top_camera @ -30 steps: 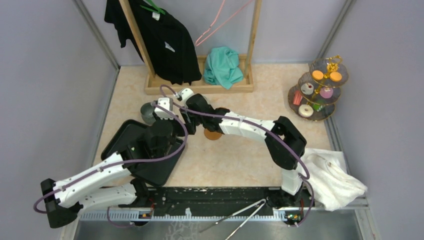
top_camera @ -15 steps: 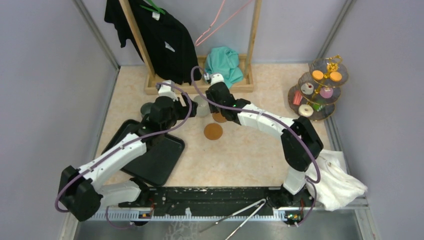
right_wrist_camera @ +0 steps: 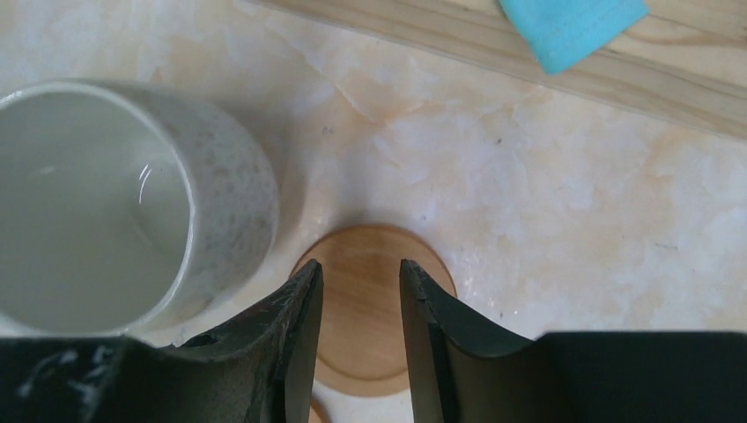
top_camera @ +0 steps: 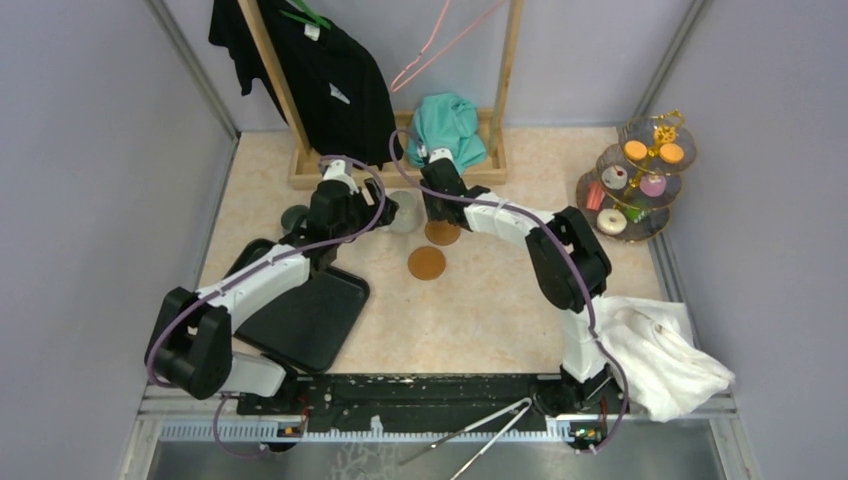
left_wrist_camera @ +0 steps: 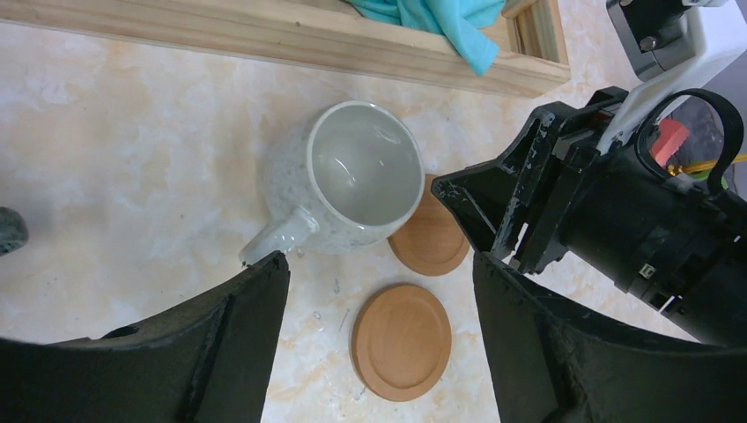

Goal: Serve the afternoon tea
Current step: Adjust the coaster at the center of the board.

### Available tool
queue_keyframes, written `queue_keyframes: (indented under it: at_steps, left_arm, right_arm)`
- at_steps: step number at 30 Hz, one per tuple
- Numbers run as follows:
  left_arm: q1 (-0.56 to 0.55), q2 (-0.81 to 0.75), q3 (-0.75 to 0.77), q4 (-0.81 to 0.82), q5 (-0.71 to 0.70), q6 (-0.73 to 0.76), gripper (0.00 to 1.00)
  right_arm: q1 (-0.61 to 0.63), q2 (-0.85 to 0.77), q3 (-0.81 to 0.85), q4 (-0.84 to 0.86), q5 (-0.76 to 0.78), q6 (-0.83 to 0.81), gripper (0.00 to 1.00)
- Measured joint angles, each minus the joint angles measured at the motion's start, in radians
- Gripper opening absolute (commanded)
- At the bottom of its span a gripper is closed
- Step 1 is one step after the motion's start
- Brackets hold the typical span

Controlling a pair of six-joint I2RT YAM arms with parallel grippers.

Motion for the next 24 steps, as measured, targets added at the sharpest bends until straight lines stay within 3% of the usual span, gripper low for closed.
queue_keyframes:
  at_steps: [12, 24]
  left_arm:
    - [0.044, 0.105, -0.022, 0.138, 0.037, 0.013, 0.8]
    - [0.045, 0.123, -0.124, 0.263, 0.052, 0.043, 0.78]
  right_arm:
    - [-0.042, 0.142, 0.168, -0.014, -0.061, -0.004, 0.37]
    - [-0.044, 0.195, 0.18, -0.041, -0.105, -0.005, 0.37]
